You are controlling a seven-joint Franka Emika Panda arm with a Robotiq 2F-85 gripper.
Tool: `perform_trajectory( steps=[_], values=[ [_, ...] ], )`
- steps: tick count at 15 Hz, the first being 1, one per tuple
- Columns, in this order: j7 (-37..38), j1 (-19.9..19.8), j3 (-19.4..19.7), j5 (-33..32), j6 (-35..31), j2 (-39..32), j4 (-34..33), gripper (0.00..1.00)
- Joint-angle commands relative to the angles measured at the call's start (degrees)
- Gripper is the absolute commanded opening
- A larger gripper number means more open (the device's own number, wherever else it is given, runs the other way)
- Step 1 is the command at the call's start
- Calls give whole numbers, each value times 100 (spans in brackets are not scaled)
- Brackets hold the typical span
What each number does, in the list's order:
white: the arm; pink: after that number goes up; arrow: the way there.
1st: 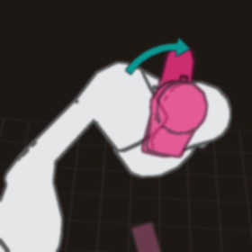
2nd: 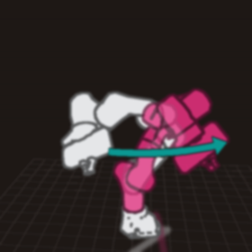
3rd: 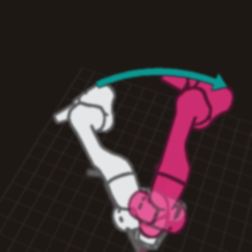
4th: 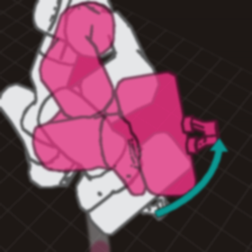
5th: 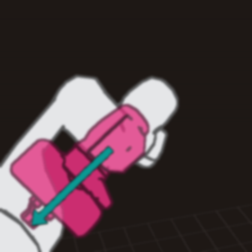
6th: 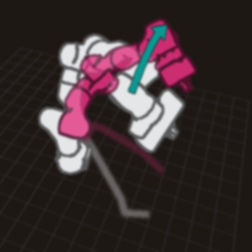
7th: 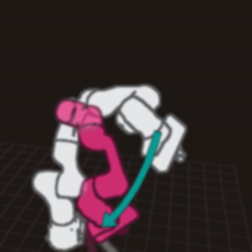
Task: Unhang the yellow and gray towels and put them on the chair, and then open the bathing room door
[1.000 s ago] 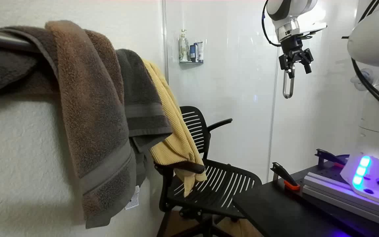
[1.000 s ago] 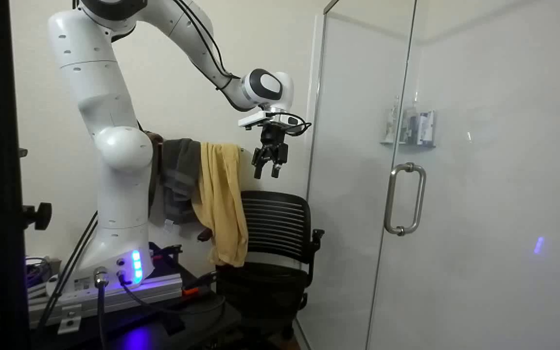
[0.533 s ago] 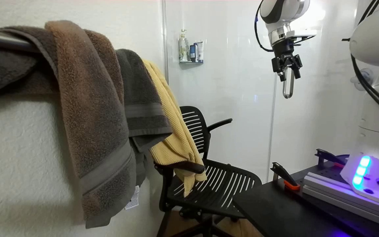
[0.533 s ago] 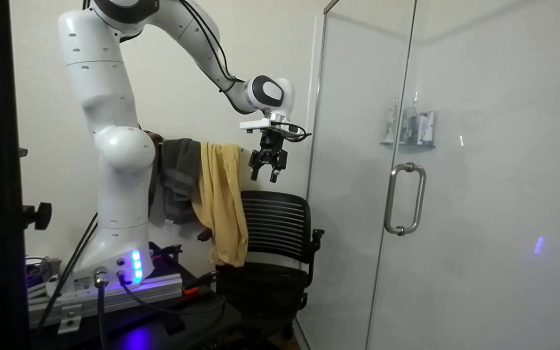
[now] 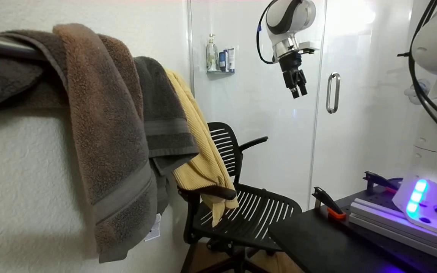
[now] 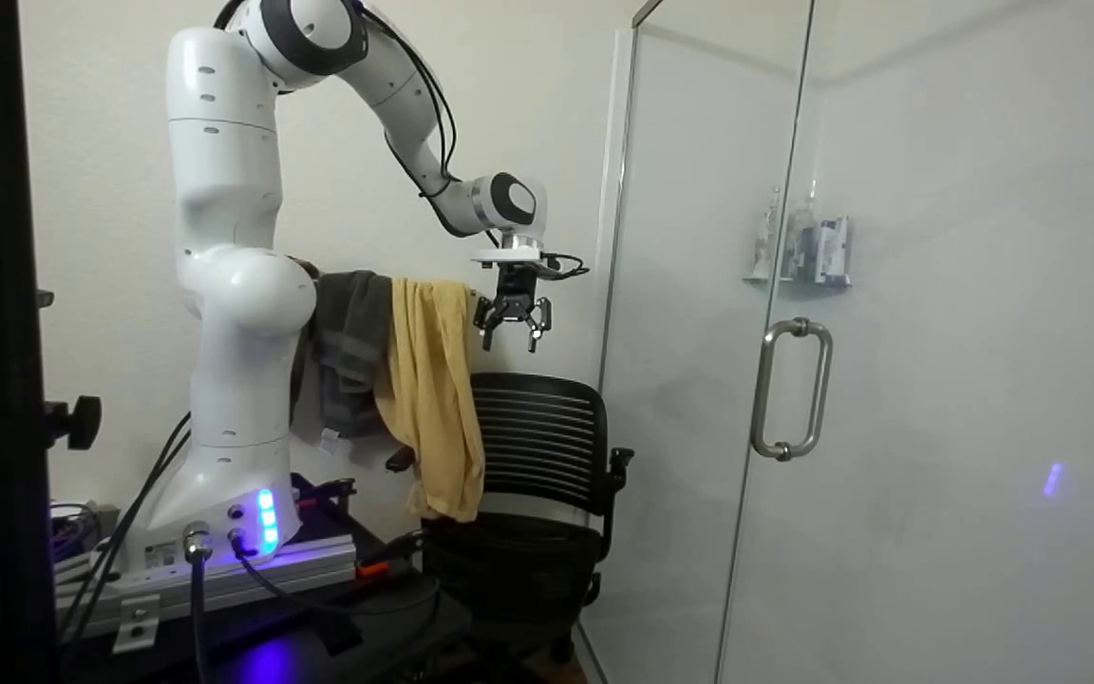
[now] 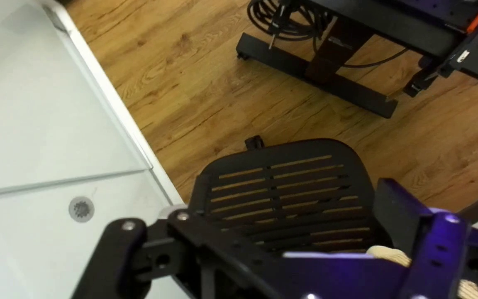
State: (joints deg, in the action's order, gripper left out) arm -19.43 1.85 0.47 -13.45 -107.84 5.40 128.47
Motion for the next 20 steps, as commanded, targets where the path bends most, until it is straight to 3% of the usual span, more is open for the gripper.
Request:
perform_trajectory(
  steps=[1,6,7,13,19,20],
  values=[
    [-164,-25,-29,-349,-651,382,210,100],
    [-24,-39,10,-401,-525,363,92,100],
    [-305,16,16,-255,-606,304,65,100],
    [-1263,654,-457,196,-1164,521,-23,100],
    [-2368,1250,-625,1343,-1452,862,-18,100],
    [-1918,1178,-700,1141,-1382,696,-161,100]
  ],
)
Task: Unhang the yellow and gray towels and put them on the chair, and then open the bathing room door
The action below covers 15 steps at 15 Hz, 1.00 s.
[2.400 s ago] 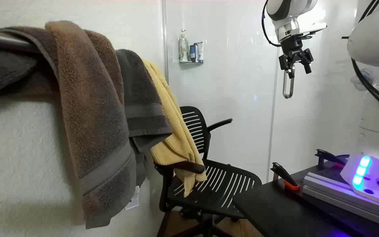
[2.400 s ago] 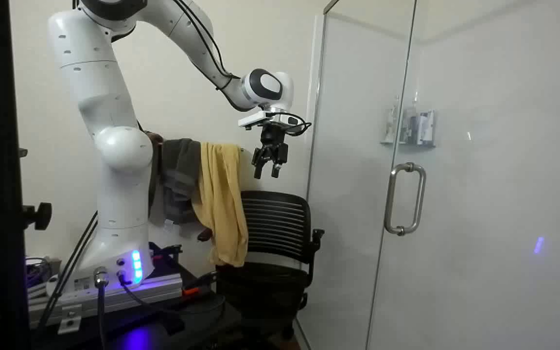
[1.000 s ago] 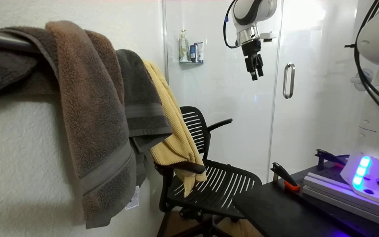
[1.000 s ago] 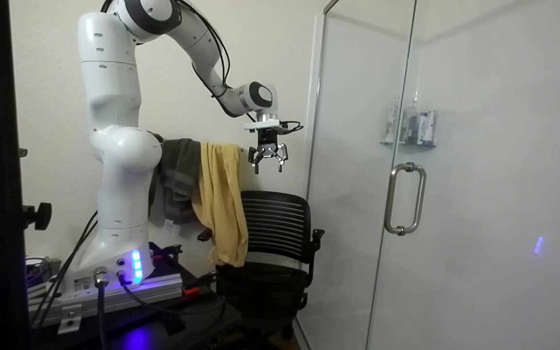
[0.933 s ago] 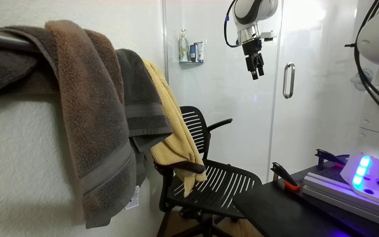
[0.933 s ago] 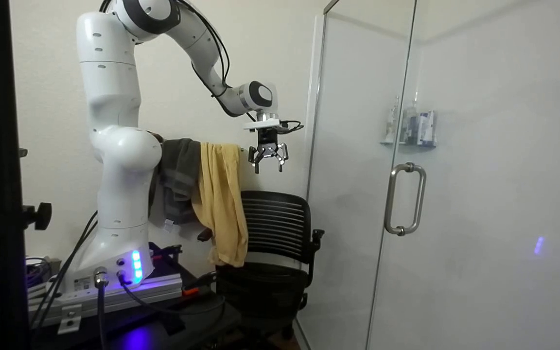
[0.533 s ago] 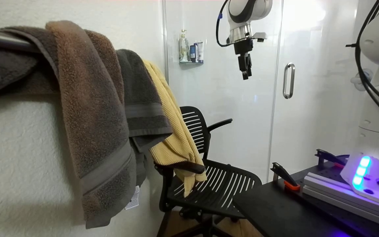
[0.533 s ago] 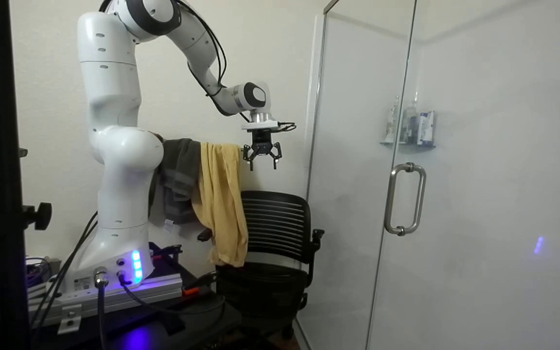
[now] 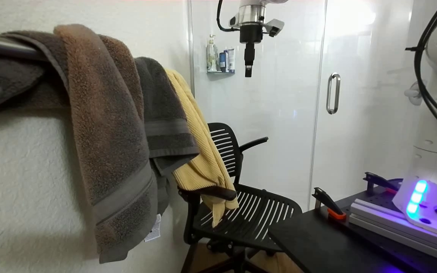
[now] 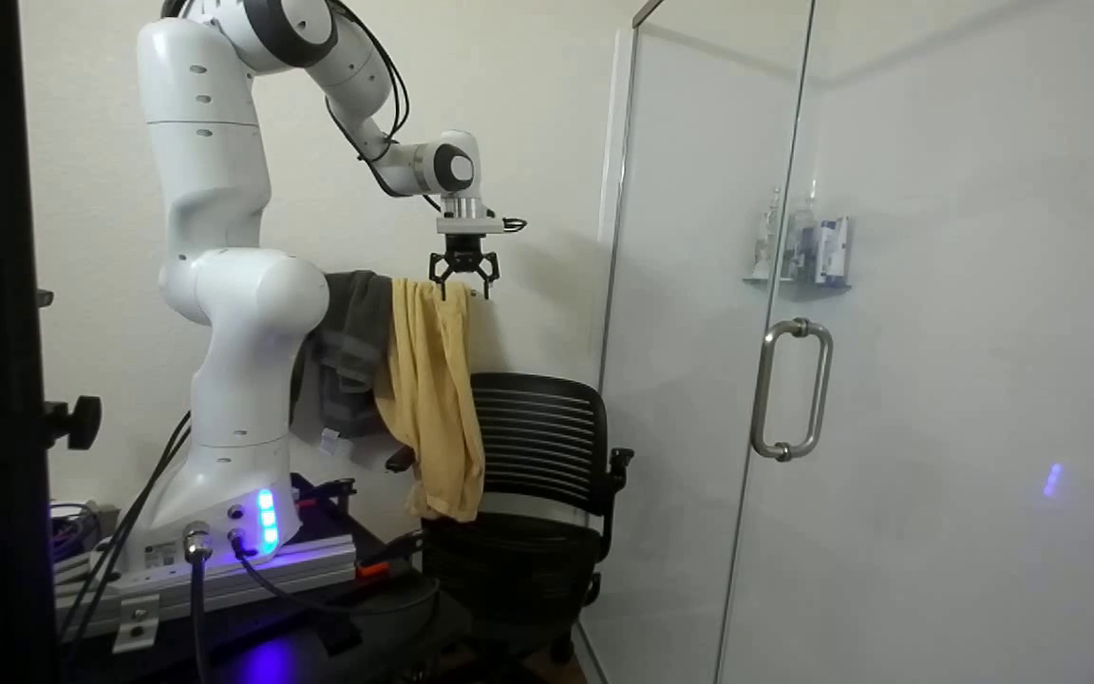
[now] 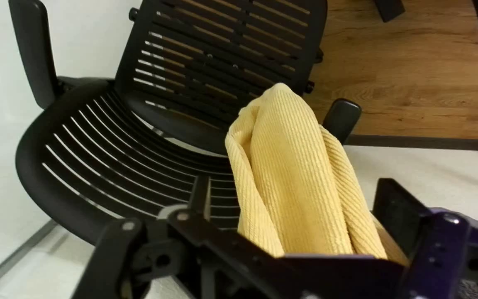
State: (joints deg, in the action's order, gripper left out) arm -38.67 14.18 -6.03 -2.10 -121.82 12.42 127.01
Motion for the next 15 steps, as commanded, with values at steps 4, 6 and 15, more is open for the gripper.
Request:
perform_trajectory(
  steps=[4,6,15],
  values=[
    [-719,86,213,1010,-202,-28,-30,100],
    [-1228,157,251,1752,-331,-284,-166,100],
    [-4424,-605,-104,3870,798,-3186,-2612,100]
  ],
)
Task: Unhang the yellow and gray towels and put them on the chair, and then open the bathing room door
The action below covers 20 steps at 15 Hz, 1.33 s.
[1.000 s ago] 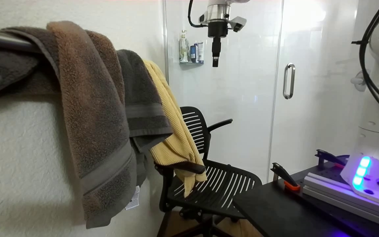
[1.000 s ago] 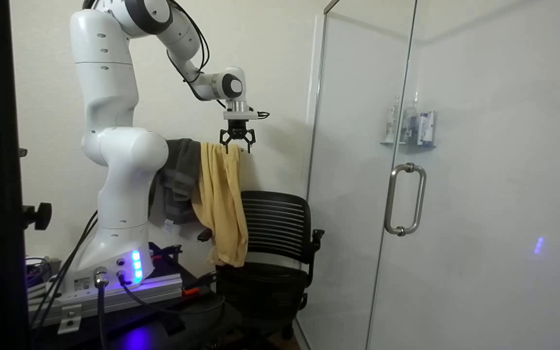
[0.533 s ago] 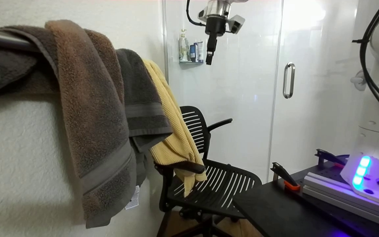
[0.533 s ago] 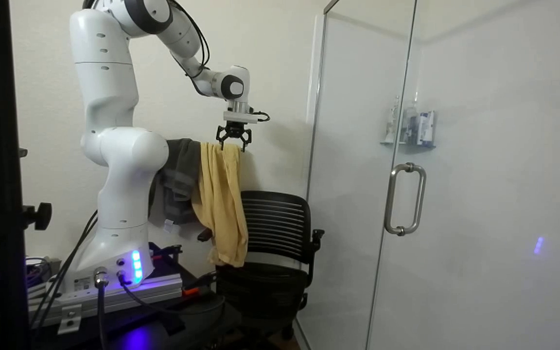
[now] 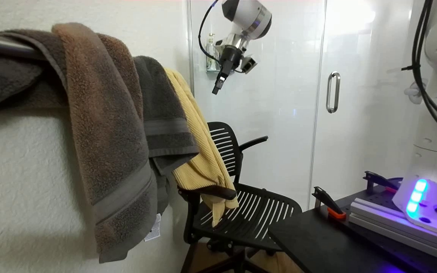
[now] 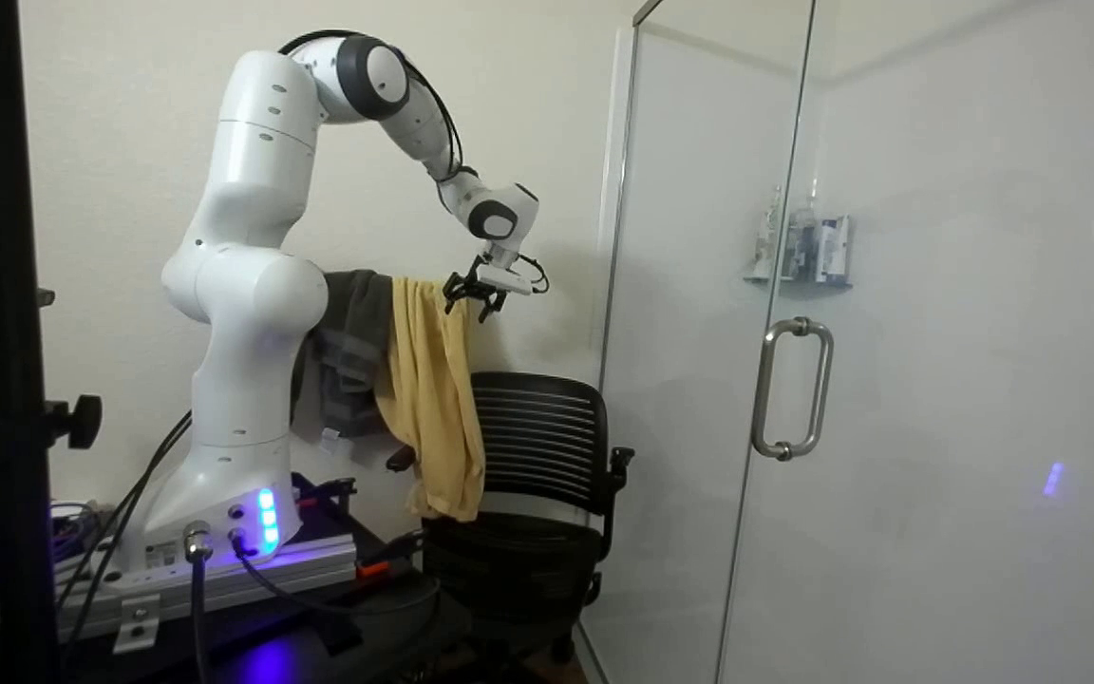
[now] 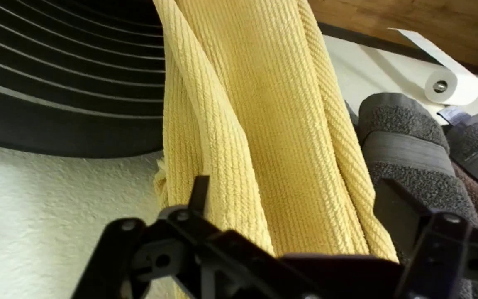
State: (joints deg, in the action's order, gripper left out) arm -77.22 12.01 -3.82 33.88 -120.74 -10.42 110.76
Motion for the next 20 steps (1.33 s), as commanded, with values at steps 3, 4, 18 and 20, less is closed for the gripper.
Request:
perform_trajectory(
  steps=[3,4,18,20],
  values=[
    [-365,-469,-455,46,593,-851,-788,100],
    [-389,-497,-485,40,658,-1015,-938,100],
    [468,-115,-801,-1681,-725,-1973,-1434,100],
    [766,-173,-950,-1756,-1113,-1871,-1297,100]
  ],
)
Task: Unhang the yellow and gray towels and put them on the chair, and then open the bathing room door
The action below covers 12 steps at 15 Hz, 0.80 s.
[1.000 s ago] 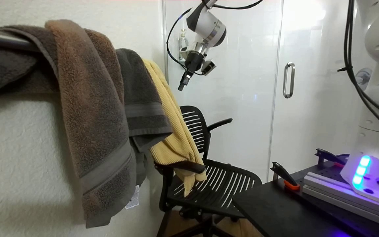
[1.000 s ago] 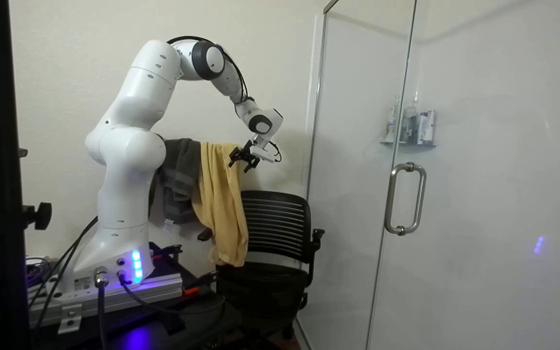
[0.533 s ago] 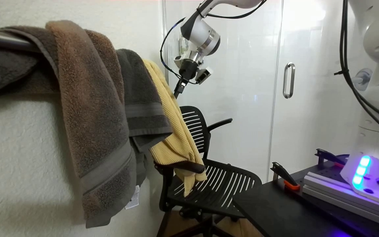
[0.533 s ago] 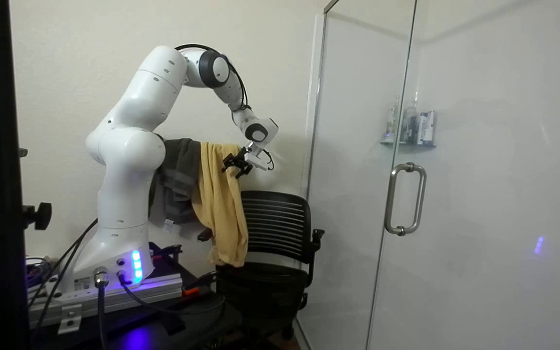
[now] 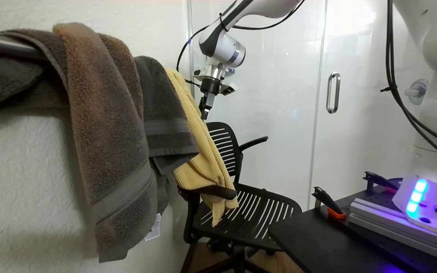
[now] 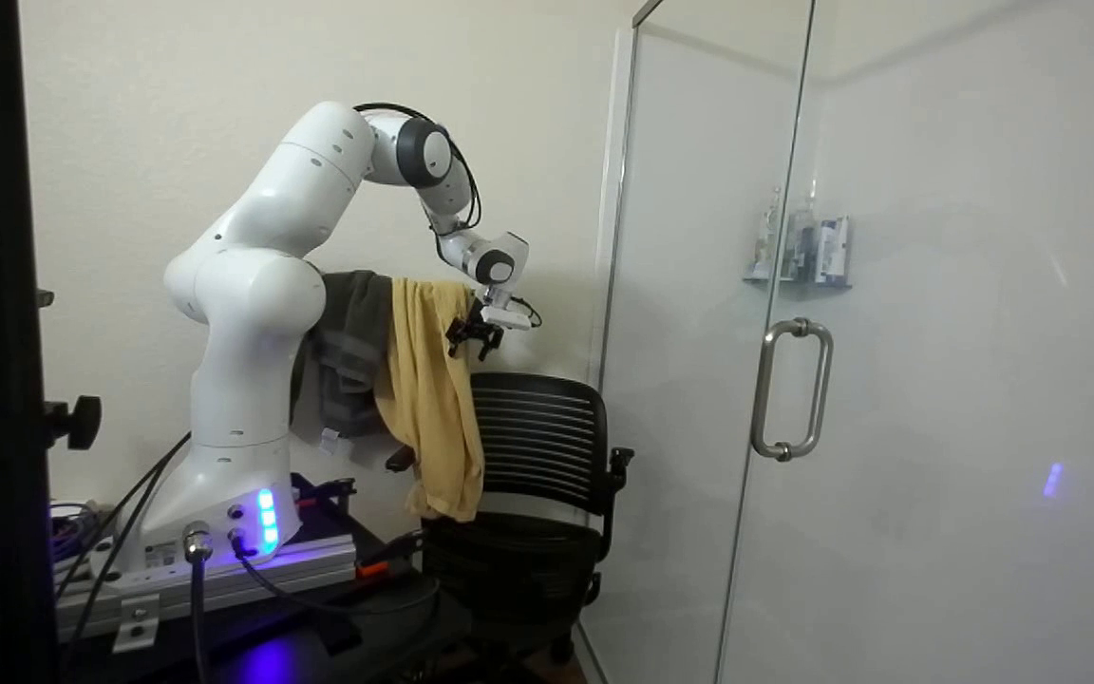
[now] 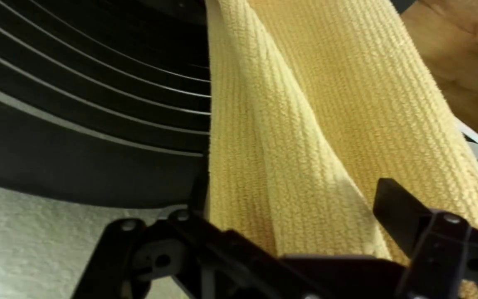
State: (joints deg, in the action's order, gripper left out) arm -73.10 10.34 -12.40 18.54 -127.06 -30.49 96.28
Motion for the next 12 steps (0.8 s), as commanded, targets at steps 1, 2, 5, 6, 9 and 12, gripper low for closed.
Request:
perform_trajectory(
  steps=[1,2,5,6,9,12],
  values=[
    [400,-89,-215,-122,-388,165,157,100],
    [384,-183,-345,11,-201,183,137,100],
    [262,-397,-661,496,26,295,223,100],
    [364,-249,-551,224,-93,47,-8,100],
    [417,-253,-557,212,-44,18,-35,74],
    [441,-280,-553,211,-40,-27,-63,53]
  ],
)
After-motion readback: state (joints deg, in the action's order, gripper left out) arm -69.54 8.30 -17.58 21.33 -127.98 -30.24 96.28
